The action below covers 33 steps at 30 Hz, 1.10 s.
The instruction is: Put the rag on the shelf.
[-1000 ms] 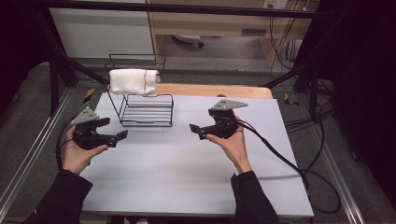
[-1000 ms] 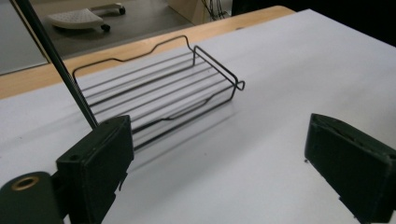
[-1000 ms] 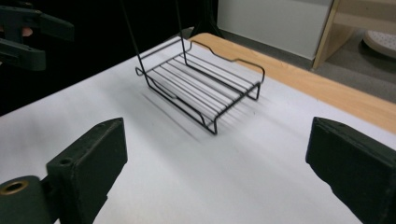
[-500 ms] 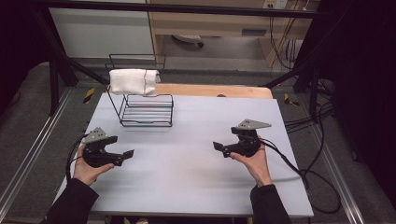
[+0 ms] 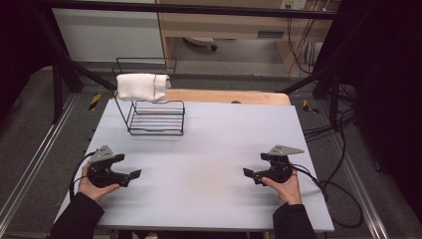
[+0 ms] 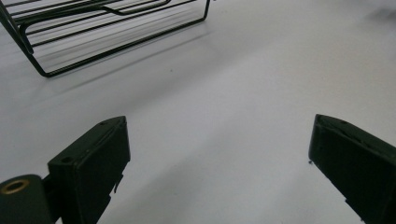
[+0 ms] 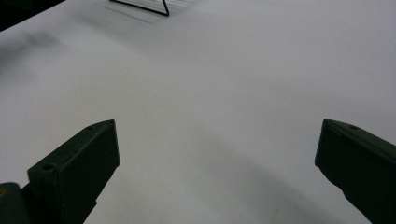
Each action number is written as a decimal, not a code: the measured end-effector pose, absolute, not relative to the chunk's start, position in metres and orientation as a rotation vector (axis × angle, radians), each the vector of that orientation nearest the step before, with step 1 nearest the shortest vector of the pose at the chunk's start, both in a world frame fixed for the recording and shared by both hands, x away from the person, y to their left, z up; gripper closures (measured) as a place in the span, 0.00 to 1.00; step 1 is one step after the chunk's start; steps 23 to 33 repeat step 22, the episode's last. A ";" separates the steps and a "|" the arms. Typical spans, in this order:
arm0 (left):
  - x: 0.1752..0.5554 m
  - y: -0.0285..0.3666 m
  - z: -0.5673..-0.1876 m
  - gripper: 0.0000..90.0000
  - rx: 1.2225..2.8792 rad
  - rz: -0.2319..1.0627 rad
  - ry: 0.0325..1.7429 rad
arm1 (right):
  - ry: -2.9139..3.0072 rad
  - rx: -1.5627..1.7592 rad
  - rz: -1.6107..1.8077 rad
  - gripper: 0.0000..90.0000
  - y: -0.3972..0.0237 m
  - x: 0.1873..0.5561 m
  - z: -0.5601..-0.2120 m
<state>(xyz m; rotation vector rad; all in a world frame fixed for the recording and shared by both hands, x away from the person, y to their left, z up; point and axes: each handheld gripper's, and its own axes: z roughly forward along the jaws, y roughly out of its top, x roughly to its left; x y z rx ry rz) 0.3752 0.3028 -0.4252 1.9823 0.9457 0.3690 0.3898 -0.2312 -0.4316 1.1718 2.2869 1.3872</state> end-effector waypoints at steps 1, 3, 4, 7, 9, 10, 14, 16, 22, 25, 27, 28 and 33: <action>0.375 0.303 -0.426 0.06 1.980 0.366 0.948 | 2.290 1.188 1.378 0.01 -0.234 0.388 -0.434; 0.375 0.302 -0.427 0.06 1.982 0.369 0.945 | 2.296 1.195 1.379 0.01 -0.240 0.385 -0.438; 0.375 0.302 -0.428 0.06 1.981 0.366 0.944 | 2.293 1.191 1.380 0.01 -0.242 0.384 -0.439; 0.374 0.302 -0.430 0.06 1.983 0.358 0.945 | 2.283 1.199 1.415 0.01 -0.249 0.379 -0.441; 0.373 0.302 -0.432 0.06 1.982 0.357 0.945 | 2.284 1.202 1.404 0.01 -0.252 0.377 -0.443; 0.373 0.303 -0.432 0.06 1.984 0.356 0.945 | 2.292 1.191 1.387 0.01 -0.254 0.376 -0.444; 0.373 0.304 -0.434 0.06 1.985 0.351 0.946 | 2.294 1.188 1.371 0.01 -0.257 0.373 -0.444; 0.372 0.304 -0.434 0.06 1.984 0.354 0.946 | 2.291 1.197 1.373 0.01 -0.258 0.372 -0.445; 0.371 0.305 -0.433 0.07 1.977 0.360 0.943 | 2.301 1.197 1.369 0.01 -0.258 0.371 -0.446; 0.371 0.305 -0.433 0.07 1.977 0.360 0.943 | 2.301 1.197 1.369 0.01 -0.258 0.371 -0.446; 0.371 0.305 -0.433 0.07 1.977 0.360 0.943 | 2.301 1.197 1.369 0.01 -0.258 0.371 -0.446; 0.371 0.305 -0.433 0.07 1.977 0.360 0.943 | 2.301 1.197 1.369 0.01 -0.258 0.371 -0.446; 0.371 0.305 -0.433 0.07 1.977 0.360 0.943 | 2.301 1.197 1.369 0.01 -0.258 0.371 -0.446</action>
